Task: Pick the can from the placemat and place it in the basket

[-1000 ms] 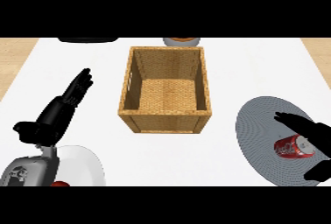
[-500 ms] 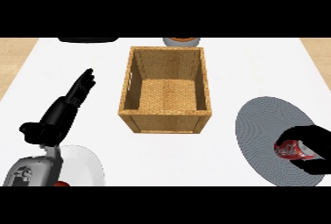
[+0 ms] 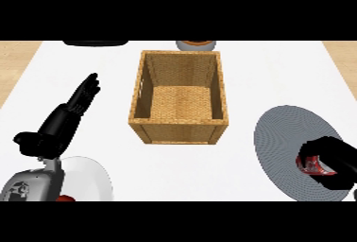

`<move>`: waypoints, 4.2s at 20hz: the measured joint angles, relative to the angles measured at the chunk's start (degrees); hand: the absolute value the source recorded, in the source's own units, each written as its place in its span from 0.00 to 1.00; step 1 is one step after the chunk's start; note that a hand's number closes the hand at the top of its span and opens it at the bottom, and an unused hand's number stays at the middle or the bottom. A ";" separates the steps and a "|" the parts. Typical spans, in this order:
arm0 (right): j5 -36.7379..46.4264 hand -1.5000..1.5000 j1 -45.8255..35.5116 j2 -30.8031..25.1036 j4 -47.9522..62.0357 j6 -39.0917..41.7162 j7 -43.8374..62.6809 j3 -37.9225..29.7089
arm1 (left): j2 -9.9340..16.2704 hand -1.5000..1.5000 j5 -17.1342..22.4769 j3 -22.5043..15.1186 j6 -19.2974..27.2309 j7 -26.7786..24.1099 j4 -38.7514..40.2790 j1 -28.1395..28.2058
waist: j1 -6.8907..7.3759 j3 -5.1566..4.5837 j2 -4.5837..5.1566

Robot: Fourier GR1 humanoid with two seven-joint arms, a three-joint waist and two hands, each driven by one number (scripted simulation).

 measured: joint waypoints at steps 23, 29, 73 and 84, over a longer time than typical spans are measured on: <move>-5.47 1.00 19.81 29.27 -35.10 -16.32 48.26 49.64 | 0.36 0.50 0.55 1.02 -0.50 -0.20 0.44 1.21 | -1.33 0.49 -0.54; -9.70 1.00 18.55 27.36 -36.62 -27.59 56.25 55.61 | 0.75 0.50 0.65 1.59 -0.63 -0.63 0.77 1.67 | -1.84 0.32 -0.66; 9.87 1.00 -12.01 26.53 -36.82 -40.28 101.88 47.95 | -0.50 0.50 -0.19 -0.58 -1.26 -1.50 2.17 -2.18 | 2.42 0.39 1.24; -2.63 0.00 -35.59 29.57 -15.70 -46.95 98.46 30.32 | -0.95 0.50 -0.60 -0.23 -0.72 -1.37 2.07 -1.67 | 1.30 0.41 0.55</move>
